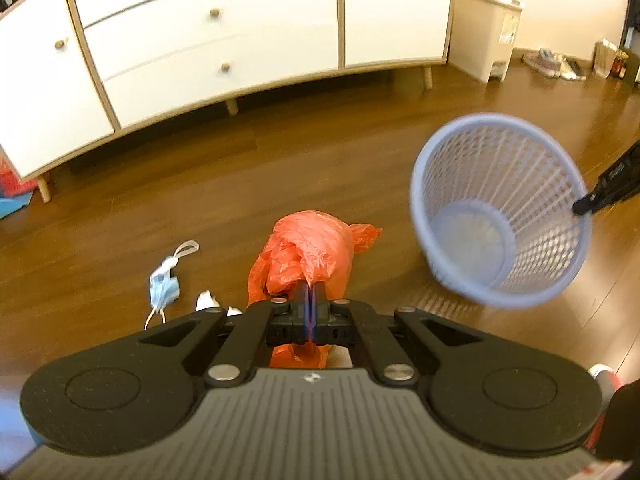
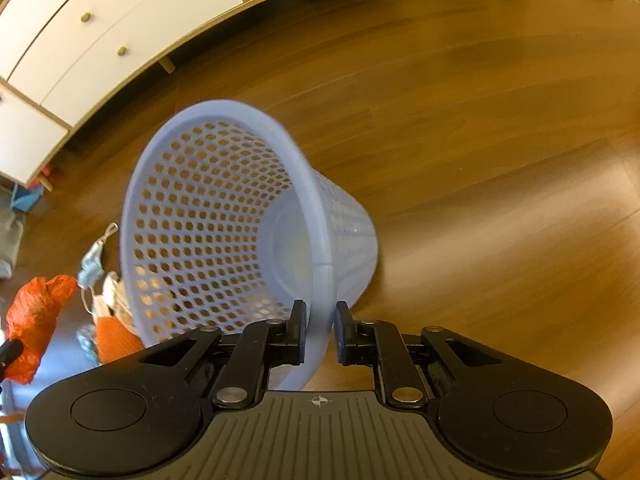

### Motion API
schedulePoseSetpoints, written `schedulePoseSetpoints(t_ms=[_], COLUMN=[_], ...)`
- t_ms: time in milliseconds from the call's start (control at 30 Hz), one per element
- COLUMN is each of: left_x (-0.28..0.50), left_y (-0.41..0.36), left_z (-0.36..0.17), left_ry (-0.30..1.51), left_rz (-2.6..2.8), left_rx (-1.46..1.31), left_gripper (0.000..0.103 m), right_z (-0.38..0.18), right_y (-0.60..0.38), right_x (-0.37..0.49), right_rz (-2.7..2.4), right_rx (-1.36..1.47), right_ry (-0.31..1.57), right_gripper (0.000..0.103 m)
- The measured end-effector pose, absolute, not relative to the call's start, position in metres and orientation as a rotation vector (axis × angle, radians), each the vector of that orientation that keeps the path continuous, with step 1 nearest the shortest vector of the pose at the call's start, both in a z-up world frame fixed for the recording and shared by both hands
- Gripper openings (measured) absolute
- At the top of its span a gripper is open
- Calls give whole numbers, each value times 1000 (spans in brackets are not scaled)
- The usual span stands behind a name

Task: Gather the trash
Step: 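Grasp the orange plastic bag with the left tool and drop it into the wastebasket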

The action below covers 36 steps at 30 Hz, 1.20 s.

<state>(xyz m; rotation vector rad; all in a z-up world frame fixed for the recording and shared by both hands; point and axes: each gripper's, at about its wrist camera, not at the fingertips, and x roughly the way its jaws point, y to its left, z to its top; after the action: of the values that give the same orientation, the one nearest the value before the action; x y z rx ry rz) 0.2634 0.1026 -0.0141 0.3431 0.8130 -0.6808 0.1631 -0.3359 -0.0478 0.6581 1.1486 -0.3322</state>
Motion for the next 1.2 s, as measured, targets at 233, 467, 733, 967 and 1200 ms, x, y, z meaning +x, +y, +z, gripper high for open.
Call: schedulePoseSetpoints(t_ms=[233, 467, 733, 967, 1200], left_x=[264, 266, 260, 251, 249], left_y=[93, 96, 73, 34, -1], left_z=[-13, -11, -7, -8, -18], left_ry=[826, 816, 819, 806, 810], left_rz=[-726, -742, -823, -912, -965], left_rx=[272, 264, 246, 264, 277], left_gripper=[0, 0, 0, 0, 0], right_z=[-45, -51, -54, -57, -55], right_y=[-361, -397, -419, -449, -462], right_x=[160, 156, 141, 133, 118], right_rz=[-378, -351, -412, -430, -430], right_rx=[897, 1167, 1041, 1118, 1100], right_ry=[1114, 1040, 1100, 1087, 1092], right_gripper=[8, 7, 8, 9, 9])
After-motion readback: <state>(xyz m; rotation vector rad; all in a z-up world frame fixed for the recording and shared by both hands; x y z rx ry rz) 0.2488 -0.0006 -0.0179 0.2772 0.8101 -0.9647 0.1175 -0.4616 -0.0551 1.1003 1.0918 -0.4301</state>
